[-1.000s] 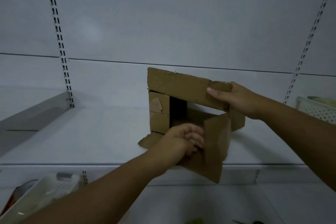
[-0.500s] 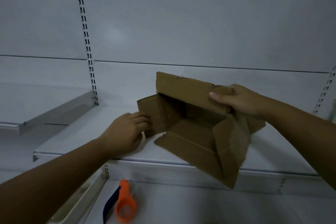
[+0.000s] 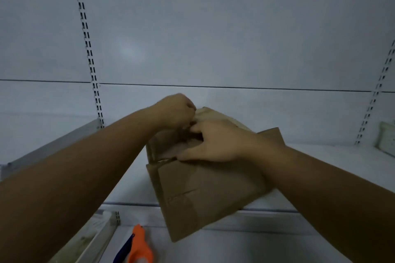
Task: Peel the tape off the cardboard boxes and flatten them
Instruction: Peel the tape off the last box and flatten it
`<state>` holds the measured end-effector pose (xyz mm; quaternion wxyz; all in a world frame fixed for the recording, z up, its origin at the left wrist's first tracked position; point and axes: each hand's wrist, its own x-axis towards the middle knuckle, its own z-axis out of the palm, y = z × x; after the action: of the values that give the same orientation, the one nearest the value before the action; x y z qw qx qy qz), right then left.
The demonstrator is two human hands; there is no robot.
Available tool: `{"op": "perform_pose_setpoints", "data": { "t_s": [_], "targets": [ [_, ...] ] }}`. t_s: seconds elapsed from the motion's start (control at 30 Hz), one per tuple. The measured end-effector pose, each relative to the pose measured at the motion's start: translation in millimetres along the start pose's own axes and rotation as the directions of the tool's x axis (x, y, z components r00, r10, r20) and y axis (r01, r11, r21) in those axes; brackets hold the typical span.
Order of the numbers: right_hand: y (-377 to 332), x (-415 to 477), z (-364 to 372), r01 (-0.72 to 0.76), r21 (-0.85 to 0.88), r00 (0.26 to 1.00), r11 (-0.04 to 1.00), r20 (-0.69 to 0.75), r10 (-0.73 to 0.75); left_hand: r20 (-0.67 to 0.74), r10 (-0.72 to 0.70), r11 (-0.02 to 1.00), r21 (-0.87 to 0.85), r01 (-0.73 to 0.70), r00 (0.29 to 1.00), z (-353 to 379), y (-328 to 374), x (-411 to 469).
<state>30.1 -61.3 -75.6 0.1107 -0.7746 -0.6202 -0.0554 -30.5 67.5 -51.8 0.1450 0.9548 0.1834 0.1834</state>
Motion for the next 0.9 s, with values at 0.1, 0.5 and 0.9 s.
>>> {"op": "perform_pose_setpoints", "data": {
  "t_s": [0.1,0.5,0.9],
  "targets": [
    [30.4,-10.8,-30.8,-0.089,0.467,0.993,0.88,0.106,0.044,0.314,0.06,0.974,0.19,-0.124,0.947,14.6,6.4,9.0],
    [172.1,-36.0,6.4,-0.082,0.069,0.995,0.994,0.066,0.077,0.378,0.046,0.998,-0.061,-0.025,0.925,18.5,-41.7,-1.2],
    [126.2,21.1,-1.5,0.263,0.216,0.902,0.94,-0.402,-0.16,0.376,-0.179,0.895,-0.321,0.309,0.909,22.5,44.7,-3.3]
  ]
}}
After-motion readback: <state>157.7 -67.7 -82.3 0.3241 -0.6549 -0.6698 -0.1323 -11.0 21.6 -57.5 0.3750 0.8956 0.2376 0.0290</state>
